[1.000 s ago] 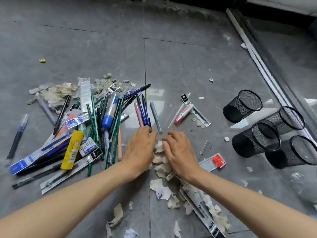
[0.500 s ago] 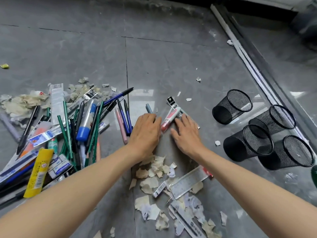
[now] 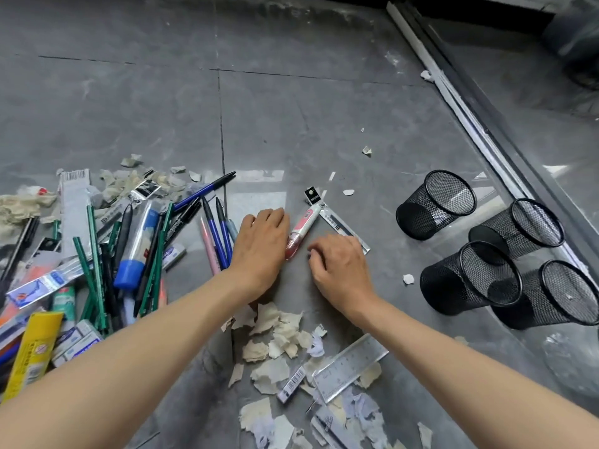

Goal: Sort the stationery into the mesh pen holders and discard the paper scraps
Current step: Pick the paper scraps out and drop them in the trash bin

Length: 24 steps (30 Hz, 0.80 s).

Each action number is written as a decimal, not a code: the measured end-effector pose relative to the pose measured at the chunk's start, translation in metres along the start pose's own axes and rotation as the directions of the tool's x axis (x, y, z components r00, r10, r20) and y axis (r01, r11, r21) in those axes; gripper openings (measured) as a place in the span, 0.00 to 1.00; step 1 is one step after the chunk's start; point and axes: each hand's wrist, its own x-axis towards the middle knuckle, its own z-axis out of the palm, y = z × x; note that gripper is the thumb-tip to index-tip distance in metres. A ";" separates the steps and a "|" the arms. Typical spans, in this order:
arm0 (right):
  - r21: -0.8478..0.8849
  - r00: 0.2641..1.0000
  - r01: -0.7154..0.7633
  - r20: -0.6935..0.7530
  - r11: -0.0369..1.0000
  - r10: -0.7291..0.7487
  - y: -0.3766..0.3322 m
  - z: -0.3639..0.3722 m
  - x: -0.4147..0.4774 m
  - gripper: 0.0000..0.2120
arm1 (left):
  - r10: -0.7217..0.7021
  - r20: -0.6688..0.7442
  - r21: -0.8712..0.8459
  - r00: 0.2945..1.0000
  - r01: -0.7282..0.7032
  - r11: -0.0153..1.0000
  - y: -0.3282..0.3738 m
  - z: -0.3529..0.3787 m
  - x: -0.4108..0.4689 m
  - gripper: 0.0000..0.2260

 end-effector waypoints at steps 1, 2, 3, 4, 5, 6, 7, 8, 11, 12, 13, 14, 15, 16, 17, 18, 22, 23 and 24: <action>0.004 0.999 -0.009 -0.042 1.000 0.009 0.000 -0.001 -0.001 0.13 | 0.027 -0.010 -0.027 1.000 -0.027 0.999 -0.001 0.000 -0.004 0.14; 0.007 0.996 -0.024 -0.080 1.000 0.025 0.000 -0.001 0.000 0.12 | 0.064 -0.028 -0.050 0.998 -0.065 0.997 -0.002 -0.001 -0.008 0.15; 0.002 0.993 -0.057 -0.102 0.998 0.057 0.001 -0.002 0.002 0.10 | 0.096 -0.052 -0.062 0.994 -0.099 0.993 -0.003 -0.001 -0.012 0.15; -0.019 0.989 -0.113 -0.097 0.993 0.111 0.003 -0.003 0.006 0.10 | 0.101 -0.083 -0.072 0.991 -0.107 0.992 -0.003 -0.002 -0.016 0.15; -0.053 0.981 -0.189 -0.063 0.981 0.186 0.005 -0.005 0.010 0.11 | 0.074 -0.100 -0.086 0.992 -0.083 0.993 -0.002 -0.004 -0.018 0.13; -0.085 0.963 -0.270 -0.027 0.959 0.268 0.008 -0.006 0.015 0.13 | 0.022 -0.099 -0.105 0.995 -0.033 0.994 -0.001 -0.004 -0.019 0.10; -0.102 0.933 -0.358 0.003 0.928 0.360 0.010 -0.008 0.021 0.14 | -0.036 -0.088 -0.132 0.996 0.024 0.991 0.001 -0.005 -0.018 0.08; -0.106 0.895 -0.441 0.027 0.891 0.446 0.013 -0.011 0.027 0.16 | -0.088 -0.068 -0.161 0.994 0.076 0.984 0.005 -0.007 -0.016 0.09; -0.111 0.803 -0.571 0.129 0.813 0.582 0.019 -0.016 0.039 0.16 | -0.161 0.008 -0.197 0.987 0.160 0.967 0.019 -0.007 -0.008 0.16; -0.085 0.775 -0.606 0.158 0.791 0.611 0.021 -0.017 0.041 0.12 | -0.178 0.033 -0.192 0.984 0.180 0.965 0.024 -0.006 -0.007 0.17; -0.057 0.738 -0.651 0.183 0.757 0.649 0.020 -0.020 0.043 0.06 | -0.202 0.052 -0.192 0.978 0.208 0.959 0.027 -0.006 -0.006 0.16; -0.040 0.697 -0.694 0.211 0.719 0.685 0.020 -0.023 0.044 0.04 | -0.235 0.069 -0.204 0.970 0.244 0.948 0.029 -0.007 -0.005 0.14; -0.032 0.662 -0.726 0.235 0.686 0.712 0.019 -0.026 0.044 0.07 | -0.270 0.084 -0.229 0.959 0.282 0.932 0.031 -0.009 -0.004 0.13; -0.024 0.647 -0.740 0.251 0.672 0.720 0.020 -0.027 0.043 0.07 | -0.300 0.101 -0.262 0.949 0.316 0.912 0.031 -0.010 -0.003 0.14; -0.003 0.654 -0.736 0.256 0.677 0.712 0.020 -0.029 0.041 0.07 | -0.328 0.121 -0.305 0.937 0.349 0.886 0.032 -0.013 -0.002 0.16; 0.034 0.671 -0.726 0.256 0.687 0.696 0.019 -0.030 0.039 0.07 | -0.362 0.138 -0.353 0.922 0.387 0.852 0.032 -0.017 -0.002 0.17; 0.232 0.745 -0.667 0.246 0.708 0.621 0.010 -0.028 0.031 0.07 | -0.528 0.146 -0.470 0.836 0.529 0.707 0.019 -0.028 -0.009 0.14; 0.269 0.762 -0.648 0.243 0.713 0.600 0.006 -0.026 0.031 0.05 | -0.559 0.149 -0.487 0.815 0.553 0.676 0.014 -0.030 -0.013 0.14; 0.303 0.771 -0.636 0.250 0.709 0.585 -0.001 -0.024 0.031 0.04 | -0.589 0.158 -0.506 0.792 0.577 0.641 0.007 -0.031 -0.016 0.15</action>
